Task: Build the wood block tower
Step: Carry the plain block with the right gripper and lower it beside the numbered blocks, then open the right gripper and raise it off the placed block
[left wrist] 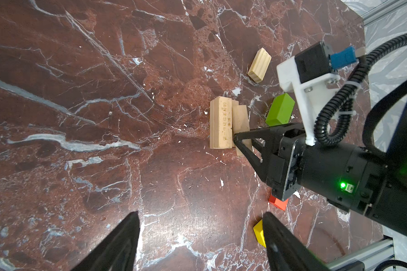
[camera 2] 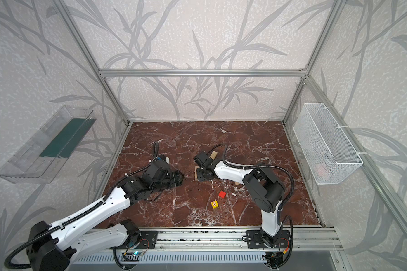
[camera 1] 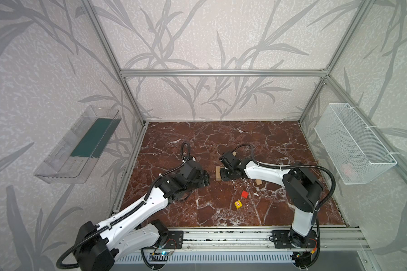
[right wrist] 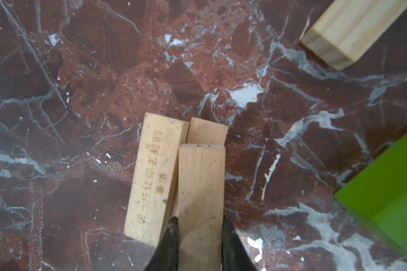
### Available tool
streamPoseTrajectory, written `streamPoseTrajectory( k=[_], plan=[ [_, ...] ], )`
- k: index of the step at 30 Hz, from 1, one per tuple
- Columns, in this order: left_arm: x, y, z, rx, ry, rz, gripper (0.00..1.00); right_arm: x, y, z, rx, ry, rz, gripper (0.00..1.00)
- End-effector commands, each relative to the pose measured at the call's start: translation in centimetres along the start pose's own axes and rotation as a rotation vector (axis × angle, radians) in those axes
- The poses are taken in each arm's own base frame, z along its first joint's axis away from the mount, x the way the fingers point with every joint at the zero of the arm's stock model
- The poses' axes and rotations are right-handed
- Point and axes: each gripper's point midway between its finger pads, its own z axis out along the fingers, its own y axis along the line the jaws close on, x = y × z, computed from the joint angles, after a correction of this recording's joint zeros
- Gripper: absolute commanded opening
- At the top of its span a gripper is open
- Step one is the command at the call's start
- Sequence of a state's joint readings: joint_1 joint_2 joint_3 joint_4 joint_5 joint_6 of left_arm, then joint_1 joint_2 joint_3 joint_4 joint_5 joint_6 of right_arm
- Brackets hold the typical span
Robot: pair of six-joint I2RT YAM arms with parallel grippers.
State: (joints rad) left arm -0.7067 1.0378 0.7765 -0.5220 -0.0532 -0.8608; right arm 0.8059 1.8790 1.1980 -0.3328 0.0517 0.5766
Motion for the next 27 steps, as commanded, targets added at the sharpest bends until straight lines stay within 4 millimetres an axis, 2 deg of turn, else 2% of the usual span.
streamPoseTrajectory(
  k=[1, 18, 27],
  plan=[
    [-0.3, -0.1, -0.1, 0.003, -0.01, -0.005, 0.8, -0.9, 0.3, -0.1, -0.001, -0.022, 0.003, 0.25],
    [-0.2, -0.2, 0.0, 0.006, -0.003, -0.007, 0.8, -1.4, 0.9, -1.3, -0.034, -0.049, 0.013, 0.36],
    [-0.2, -0.4, -0.3, 0.018, 0.0, -0.005, 0.8, -1.8, 1.1, -3.9, -0.069, -0.091, 0.02, 0.36]
  ],
)
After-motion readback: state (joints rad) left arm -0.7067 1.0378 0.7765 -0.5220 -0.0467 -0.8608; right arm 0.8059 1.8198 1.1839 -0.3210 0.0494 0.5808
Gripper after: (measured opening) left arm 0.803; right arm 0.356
